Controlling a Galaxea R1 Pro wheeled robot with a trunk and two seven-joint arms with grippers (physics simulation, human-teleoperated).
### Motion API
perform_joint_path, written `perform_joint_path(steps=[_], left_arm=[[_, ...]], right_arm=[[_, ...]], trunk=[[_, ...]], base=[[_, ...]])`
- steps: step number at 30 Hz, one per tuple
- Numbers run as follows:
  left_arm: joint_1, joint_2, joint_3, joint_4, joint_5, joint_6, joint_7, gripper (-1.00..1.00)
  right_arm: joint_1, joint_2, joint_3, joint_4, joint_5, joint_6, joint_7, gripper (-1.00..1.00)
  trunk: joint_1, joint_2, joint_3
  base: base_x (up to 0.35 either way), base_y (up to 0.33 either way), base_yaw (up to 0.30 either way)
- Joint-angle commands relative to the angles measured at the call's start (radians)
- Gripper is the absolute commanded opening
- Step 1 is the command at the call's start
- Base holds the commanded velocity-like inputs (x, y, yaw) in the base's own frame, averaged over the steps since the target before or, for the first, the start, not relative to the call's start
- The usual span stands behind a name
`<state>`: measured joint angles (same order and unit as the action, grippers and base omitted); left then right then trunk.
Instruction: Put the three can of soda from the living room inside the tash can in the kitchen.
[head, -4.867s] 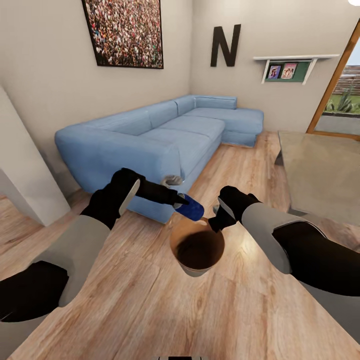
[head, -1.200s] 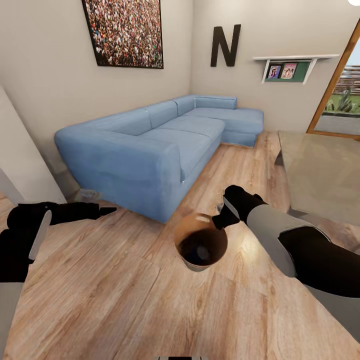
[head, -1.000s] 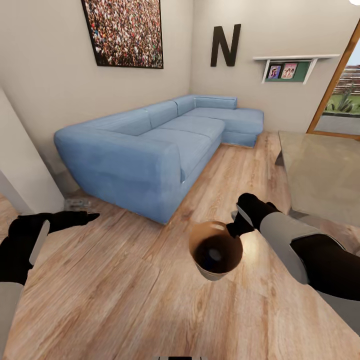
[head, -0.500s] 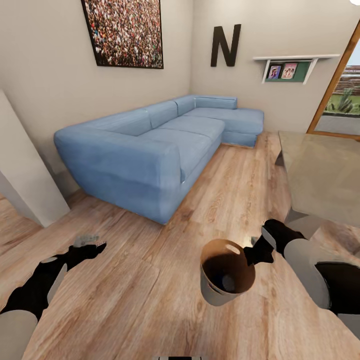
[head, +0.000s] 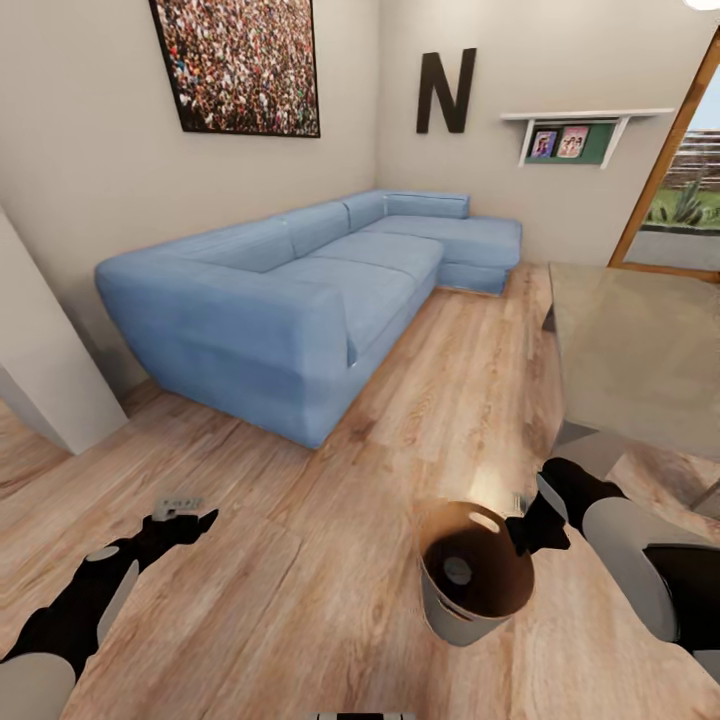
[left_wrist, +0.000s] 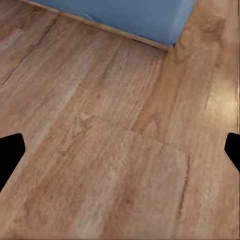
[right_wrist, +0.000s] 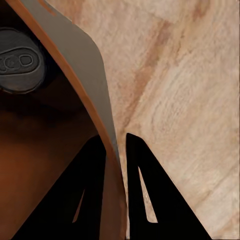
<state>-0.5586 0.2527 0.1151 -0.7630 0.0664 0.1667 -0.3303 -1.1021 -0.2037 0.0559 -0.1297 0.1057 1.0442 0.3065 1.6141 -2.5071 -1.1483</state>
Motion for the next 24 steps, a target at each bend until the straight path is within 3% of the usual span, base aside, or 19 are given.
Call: perform_joint_path(steps=[1,10,17,24], left_arm=[[0.0,-0.001,0.0,0.007,0.0,-0.007,0.0,1.0],[0.002,-0.001,0.0,0.015,0.002,-0.015,-0.001,1.0],[0.02,-0.001,0.001,0.015,0.008,-0.018,0.0,1.0],[0.023,-0.001,0.002,0.014,0.006,-0.034,0.001,1.0]], right_arm=[[0.008,-0.001,-0.015,-0.001,-0.028,0.003,0.005,-1.0],[0.021,-0.018,-0.016,0.0,-0.029,-0.014,-0.008,-1.0],[0.028,-0.029,-0.017,-0.001,-0.029,-0.015,-0.007,-1.0],[0.03,-0.029,-0.018,0.0,-0.029,-0.015,-0.007,-1.0]], trunk=[[0.0,0.0,0.0],[0.0,0.0,0.002],[0.0,0.0,0.004],[0.0,0.0,0.007]], base=[[0.0,-0.305,0.0],[0.0,-0.296,-0.122],[0.0,-0.074,-0.235],[0.0,-0.223,-0.241]])
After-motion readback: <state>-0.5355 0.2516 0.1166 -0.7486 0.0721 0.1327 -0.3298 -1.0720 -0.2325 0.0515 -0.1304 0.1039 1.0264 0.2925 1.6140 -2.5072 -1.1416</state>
